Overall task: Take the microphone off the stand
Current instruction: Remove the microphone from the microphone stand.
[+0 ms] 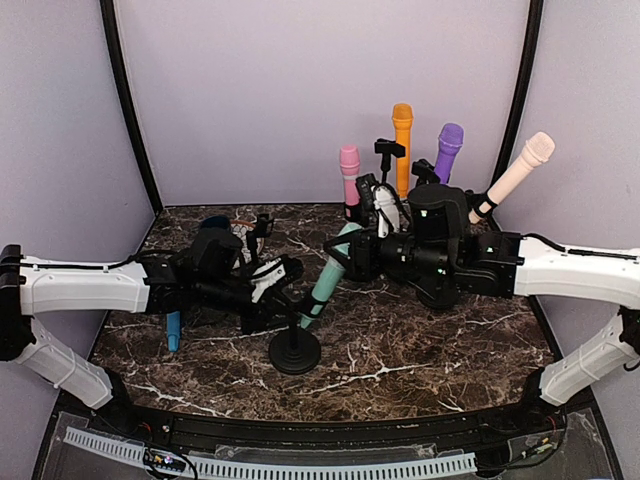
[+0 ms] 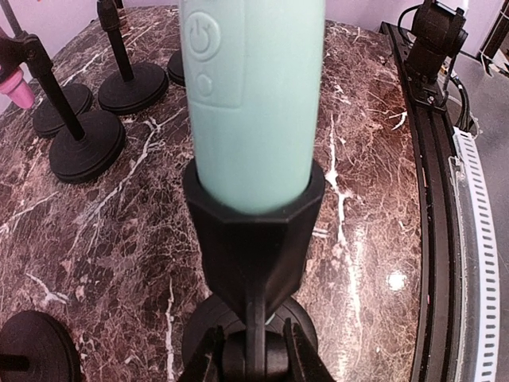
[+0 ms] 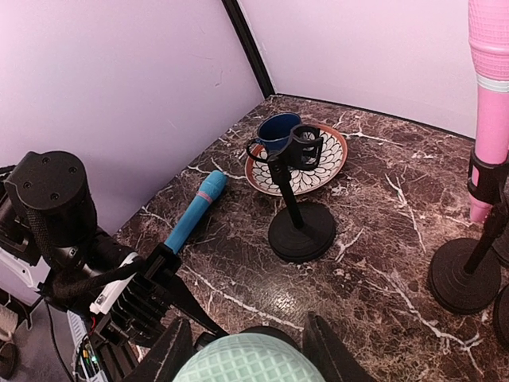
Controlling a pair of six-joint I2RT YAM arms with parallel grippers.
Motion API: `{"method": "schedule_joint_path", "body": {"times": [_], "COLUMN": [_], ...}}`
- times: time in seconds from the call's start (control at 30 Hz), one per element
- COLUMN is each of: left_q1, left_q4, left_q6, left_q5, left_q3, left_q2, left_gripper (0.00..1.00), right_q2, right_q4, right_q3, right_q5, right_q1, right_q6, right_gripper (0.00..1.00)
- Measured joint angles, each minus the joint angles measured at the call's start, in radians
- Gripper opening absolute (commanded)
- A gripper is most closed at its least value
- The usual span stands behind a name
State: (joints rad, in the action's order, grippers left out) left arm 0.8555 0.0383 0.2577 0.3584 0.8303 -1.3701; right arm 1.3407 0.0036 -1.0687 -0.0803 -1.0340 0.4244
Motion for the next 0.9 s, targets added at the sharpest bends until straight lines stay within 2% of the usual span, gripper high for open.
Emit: {"method": "schedule_joint_path", "body": {"times": [0.53, 0.7, 0.9], "left_q1": [0.002, 0.002, 0.002], "left_q4": [-0.045, -0.037, -0.029], "left_q6": [-0.004, -0.004, -0.003], "left_q5": [-0.005, -0.012, -0.012], "left_q3": [0.006, 0.006, 0.006], "left_q2": [-0.013, -0.02, -0.02], "left_gripper": [0.0, 0.0, 0.0], "right_q2": [0.017, 0.017, 0.015], "right_q4": [-0.221, -0.22, -0.183], "right_q3": [-0.142, -0.147, -0.146], "right_q5": [-0.177, -0.197, -0.146], "right_q1": [-0.014, -0.013, -0.007], "right_q6": [0.161, 0.172, 0.1], "right_gripper": [0.31, 0.33, 0.33]}}
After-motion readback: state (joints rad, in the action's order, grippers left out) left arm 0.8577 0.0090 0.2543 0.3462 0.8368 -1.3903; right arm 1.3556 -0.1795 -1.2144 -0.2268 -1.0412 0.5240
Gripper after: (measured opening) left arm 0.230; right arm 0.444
